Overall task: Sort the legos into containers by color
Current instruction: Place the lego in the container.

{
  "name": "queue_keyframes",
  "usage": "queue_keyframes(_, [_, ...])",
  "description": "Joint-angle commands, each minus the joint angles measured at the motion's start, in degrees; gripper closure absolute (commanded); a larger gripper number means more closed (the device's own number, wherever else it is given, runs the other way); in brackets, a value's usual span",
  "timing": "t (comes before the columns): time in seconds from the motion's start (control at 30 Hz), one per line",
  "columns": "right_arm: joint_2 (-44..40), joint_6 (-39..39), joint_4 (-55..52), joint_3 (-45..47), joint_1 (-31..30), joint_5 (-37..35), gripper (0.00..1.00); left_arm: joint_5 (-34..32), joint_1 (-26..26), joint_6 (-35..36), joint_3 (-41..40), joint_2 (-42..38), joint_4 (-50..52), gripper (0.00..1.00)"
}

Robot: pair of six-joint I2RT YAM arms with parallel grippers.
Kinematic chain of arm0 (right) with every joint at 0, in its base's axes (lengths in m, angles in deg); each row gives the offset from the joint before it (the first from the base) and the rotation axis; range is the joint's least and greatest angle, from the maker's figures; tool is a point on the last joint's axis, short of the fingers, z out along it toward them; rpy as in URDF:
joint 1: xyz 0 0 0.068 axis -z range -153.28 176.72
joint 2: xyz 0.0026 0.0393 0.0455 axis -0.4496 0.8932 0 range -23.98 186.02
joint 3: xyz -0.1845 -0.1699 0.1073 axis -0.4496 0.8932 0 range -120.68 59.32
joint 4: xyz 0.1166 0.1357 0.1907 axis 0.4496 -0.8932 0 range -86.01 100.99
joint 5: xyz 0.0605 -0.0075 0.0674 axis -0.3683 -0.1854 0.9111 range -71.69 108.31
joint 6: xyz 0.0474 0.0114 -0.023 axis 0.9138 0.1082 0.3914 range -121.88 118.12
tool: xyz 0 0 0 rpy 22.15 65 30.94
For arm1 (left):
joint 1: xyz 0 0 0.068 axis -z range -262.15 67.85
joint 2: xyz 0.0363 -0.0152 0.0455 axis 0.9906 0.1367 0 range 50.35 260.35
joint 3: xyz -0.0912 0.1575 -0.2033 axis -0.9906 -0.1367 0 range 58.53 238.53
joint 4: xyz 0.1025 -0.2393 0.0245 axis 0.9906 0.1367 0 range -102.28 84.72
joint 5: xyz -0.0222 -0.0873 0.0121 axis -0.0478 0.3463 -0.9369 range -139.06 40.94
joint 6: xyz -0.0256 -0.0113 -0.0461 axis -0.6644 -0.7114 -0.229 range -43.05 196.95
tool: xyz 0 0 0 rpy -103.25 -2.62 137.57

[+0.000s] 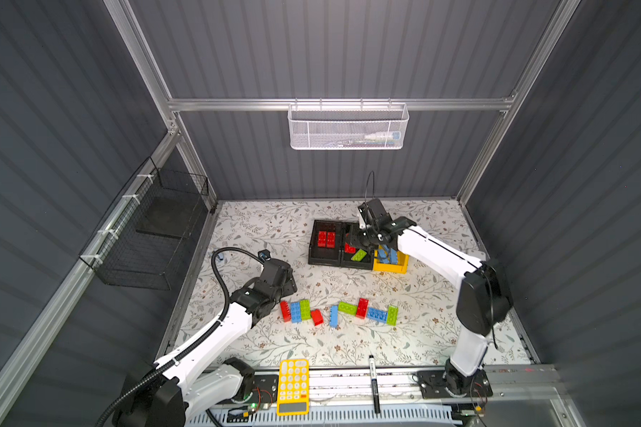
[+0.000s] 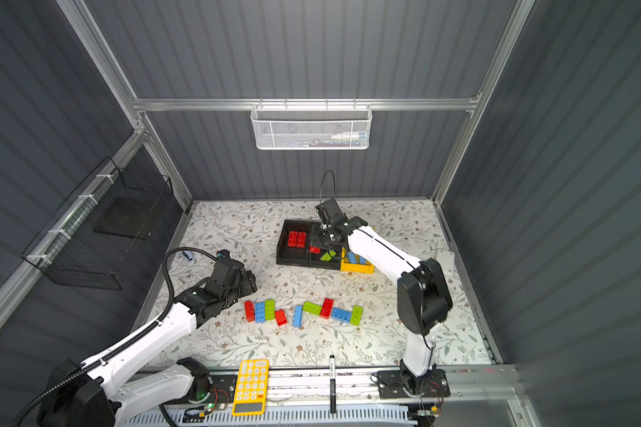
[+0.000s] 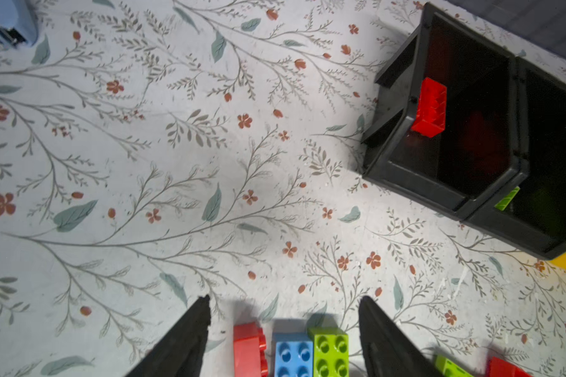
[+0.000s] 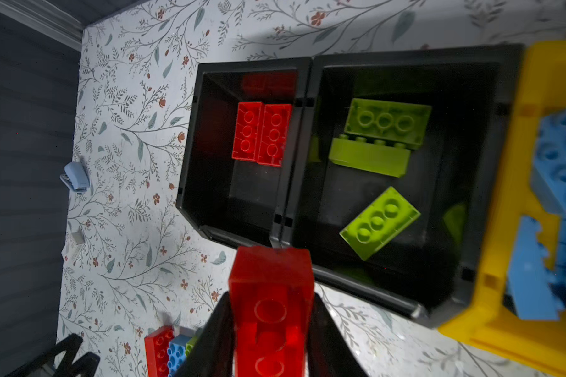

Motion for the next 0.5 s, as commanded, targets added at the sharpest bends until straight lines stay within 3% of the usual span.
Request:
queue_keyframes(0.0, [4.9,-2.0,0.9,-6.3,-1.4,2.6,0.70,-0.9,-0.1,-4.1,-2.1,-1.0,2.5,0.27])
queue_keyframes(0.37, [18.3,-3.4,-3.1,-18.3,-2.1,5.2,0.66,1.8,-0.1,-8.4,-6.4,-0.2,1.4,0.27])
queue_keyframes(0.47, [19.6,-3.5,-3.7,-19.5,-2.2,5.5,0.60,2.0,-0.1,-8.9,-6.5,-0.2,2.0,0.27])
